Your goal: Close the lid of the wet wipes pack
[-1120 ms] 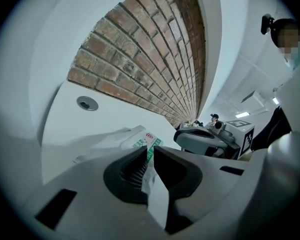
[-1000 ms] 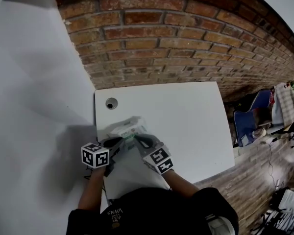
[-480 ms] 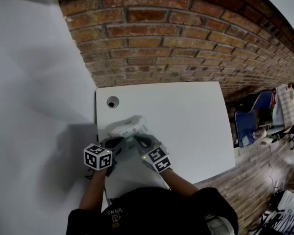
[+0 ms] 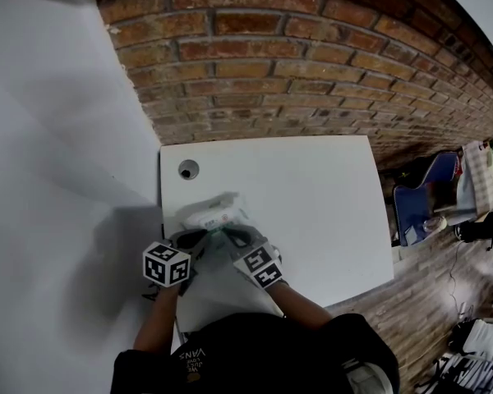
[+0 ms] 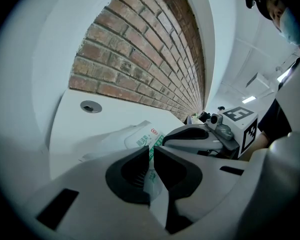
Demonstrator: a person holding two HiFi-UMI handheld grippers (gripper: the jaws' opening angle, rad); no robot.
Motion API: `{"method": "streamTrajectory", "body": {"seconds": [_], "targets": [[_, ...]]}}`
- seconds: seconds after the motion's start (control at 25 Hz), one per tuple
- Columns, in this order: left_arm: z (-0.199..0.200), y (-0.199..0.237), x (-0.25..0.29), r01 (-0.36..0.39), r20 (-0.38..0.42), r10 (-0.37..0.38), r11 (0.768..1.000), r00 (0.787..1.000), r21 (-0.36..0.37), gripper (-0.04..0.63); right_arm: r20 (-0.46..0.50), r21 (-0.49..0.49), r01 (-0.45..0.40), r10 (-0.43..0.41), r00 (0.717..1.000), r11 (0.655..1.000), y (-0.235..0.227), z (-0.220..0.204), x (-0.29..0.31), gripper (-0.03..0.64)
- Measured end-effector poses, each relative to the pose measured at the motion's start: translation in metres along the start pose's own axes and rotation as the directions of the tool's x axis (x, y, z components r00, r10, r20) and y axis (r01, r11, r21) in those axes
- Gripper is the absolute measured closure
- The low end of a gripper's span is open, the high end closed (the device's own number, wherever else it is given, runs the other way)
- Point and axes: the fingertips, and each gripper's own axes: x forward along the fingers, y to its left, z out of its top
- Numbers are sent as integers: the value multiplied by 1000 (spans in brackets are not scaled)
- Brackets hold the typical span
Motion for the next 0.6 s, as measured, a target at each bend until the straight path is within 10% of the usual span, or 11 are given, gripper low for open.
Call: {"method": "streamTrajectory", "body": {"seconds": [0.6], "targets": [[-4,0,2,-10,-14,10,1000,1000,9,557,-78,-126,34,-44,996,991,-1,-8,9,619]]}}
